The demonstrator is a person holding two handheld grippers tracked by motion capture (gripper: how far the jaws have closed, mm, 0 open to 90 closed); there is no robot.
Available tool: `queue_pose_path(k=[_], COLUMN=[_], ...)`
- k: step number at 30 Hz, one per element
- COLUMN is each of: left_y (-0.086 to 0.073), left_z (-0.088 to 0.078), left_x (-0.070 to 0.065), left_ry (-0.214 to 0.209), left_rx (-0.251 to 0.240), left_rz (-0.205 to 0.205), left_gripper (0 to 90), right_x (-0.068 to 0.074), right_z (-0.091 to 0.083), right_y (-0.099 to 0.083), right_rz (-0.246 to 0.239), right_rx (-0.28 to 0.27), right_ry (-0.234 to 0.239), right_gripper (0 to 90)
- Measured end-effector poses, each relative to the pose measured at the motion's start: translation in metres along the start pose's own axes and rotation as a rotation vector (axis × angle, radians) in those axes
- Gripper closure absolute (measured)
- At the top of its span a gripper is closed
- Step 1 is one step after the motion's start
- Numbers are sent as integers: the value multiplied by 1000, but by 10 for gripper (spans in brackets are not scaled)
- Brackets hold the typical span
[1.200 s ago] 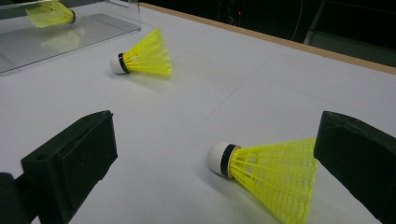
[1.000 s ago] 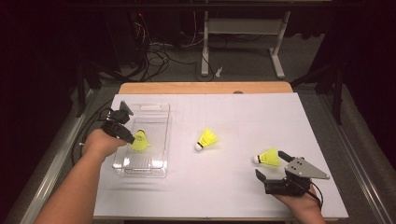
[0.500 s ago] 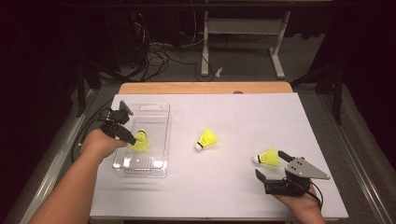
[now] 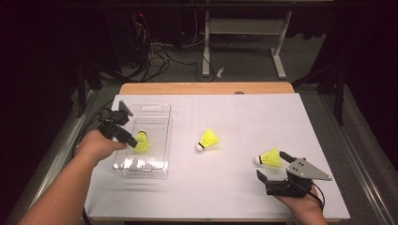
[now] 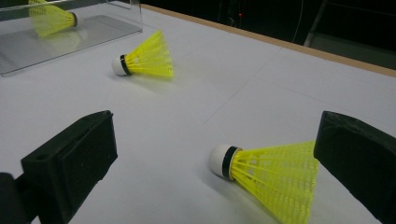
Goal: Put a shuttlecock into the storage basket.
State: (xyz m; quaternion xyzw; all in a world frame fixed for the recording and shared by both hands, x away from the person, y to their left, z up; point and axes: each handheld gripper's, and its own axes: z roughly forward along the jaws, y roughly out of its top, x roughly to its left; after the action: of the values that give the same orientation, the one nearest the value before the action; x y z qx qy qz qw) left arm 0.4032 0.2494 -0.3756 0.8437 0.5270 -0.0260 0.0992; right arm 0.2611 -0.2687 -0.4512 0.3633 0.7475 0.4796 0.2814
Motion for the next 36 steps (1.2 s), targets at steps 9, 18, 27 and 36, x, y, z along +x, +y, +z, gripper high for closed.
queue_pose_path(k=[9,18,27,36], left_y=[1,2,1,6], left_z=[-5,-10,-9,-11], left_x=[-8,-14,-19,-30], left_ry=[-6,-41,-41,-34], left_rx=[-8,2,15,21], left_rz=[11,13,27,49], left_gripper=[426,368,279,100], right_x=[0,0,0,-2], right_z=[0,0,0,2], right_y=[0,0,0,1], right_rz=[1,3,2,20], right_rx=[0,-1,0,-3], right_ry=[-1,0,-3,-6], right_gripper=[0,0,0,0])
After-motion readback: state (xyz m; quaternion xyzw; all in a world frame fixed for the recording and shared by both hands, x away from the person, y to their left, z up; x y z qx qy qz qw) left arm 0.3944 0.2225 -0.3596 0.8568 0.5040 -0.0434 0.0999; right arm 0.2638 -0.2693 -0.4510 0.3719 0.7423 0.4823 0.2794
